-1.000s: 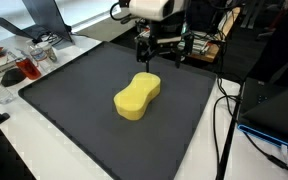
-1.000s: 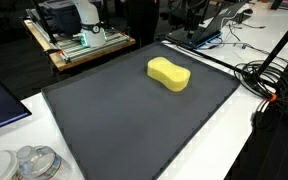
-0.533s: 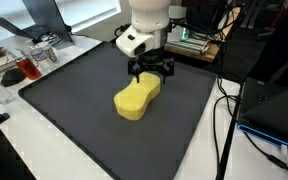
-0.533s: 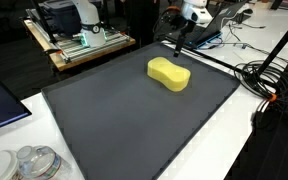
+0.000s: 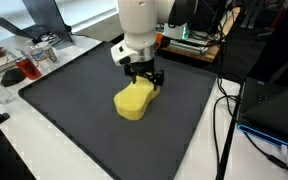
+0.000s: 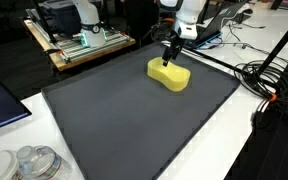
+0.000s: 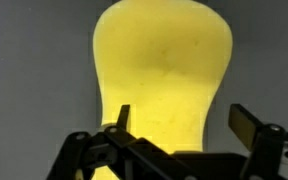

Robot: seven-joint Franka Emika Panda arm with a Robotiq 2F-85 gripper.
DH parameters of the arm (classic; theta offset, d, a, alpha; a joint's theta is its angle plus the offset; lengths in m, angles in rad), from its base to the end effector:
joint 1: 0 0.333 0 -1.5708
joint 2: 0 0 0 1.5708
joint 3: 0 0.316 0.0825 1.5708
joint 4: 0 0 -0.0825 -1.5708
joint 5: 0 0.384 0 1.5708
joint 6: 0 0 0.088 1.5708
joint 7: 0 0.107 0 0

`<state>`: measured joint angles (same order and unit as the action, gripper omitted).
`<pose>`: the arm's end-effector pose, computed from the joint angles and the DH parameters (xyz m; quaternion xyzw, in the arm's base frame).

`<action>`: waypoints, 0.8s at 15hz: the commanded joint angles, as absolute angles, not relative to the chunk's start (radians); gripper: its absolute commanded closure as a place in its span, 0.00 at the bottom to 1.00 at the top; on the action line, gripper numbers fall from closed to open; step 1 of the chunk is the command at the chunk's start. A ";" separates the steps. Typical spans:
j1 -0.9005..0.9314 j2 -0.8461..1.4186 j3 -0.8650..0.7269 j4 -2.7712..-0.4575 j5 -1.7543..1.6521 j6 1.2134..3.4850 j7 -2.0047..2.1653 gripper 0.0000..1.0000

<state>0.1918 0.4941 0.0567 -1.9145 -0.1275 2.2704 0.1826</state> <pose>0.5956 0.1466 0.2243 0.9944 0.0746 -0.0596 0.0460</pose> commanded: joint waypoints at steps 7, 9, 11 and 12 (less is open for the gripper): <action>0.210 0.519 0.002 -1.938 -0.148 2.379 0.328 0.00; 0.212 0.525 -0.004 -1.944 -0.153 2.405 0.334 0.00; 0.213 0.528 -0.008 -1.952 -0.160 2.439 0.329 0.00; 0.211 0.529 -0.007 -1.956 -0.156 2.454 0.324 0.00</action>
<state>0.1998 0.5237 0.0089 -1.9354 -0.1393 2.3921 0.3073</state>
